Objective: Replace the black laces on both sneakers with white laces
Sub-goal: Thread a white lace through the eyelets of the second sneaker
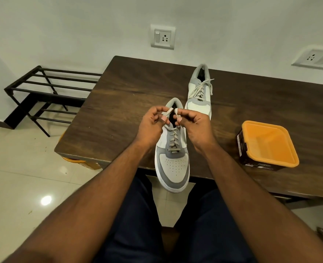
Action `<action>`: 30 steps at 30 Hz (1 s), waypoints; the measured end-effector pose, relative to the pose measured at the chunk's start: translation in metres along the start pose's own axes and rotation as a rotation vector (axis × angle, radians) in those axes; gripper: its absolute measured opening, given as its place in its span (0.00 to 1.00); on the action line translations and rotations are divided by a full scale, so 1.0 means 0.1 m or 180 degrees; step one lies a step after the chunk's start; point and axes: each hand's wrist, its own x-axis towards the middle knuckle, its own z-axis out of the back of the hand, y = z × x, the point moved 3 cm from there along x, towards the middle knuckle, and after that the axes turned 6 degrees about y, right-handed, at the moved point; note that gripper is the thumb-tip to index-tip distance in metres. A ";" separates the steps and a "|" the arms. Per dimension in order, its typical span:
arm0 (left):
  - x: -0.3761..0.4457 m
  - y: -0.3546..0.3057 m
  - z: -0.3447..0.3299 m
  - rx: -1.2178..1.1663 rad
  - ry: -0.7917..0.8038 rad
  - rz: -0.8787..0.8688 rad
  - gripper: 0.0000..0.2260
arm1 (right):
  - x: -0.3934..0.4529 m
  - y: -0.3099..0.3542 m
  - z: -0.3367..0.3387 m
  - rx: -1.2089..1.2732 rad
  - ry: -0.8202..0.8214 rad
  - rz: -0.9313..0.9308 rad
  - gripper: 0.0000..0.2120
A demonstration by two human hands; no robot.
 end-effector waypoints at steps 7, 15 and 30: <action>0.04 -0.01 0.03 0.0680 0.0308 -0.0452 0.11 | -0.05 0.01 0.06 -0.0514 0.0590 0.0043 0.23; 0.06 0.00 0.06 0.1033 0.0749 -0.0778 0.05 | 0.00 -0.07 0.10 -0.0477 0.0374 -0.0035 0.08; 0.00 0.06 -0.15 -0.0814 -0.0502 0.0720 0.02 | -0.06 -0.12 0.09 -0.1576 0.0242 0.1014 0.15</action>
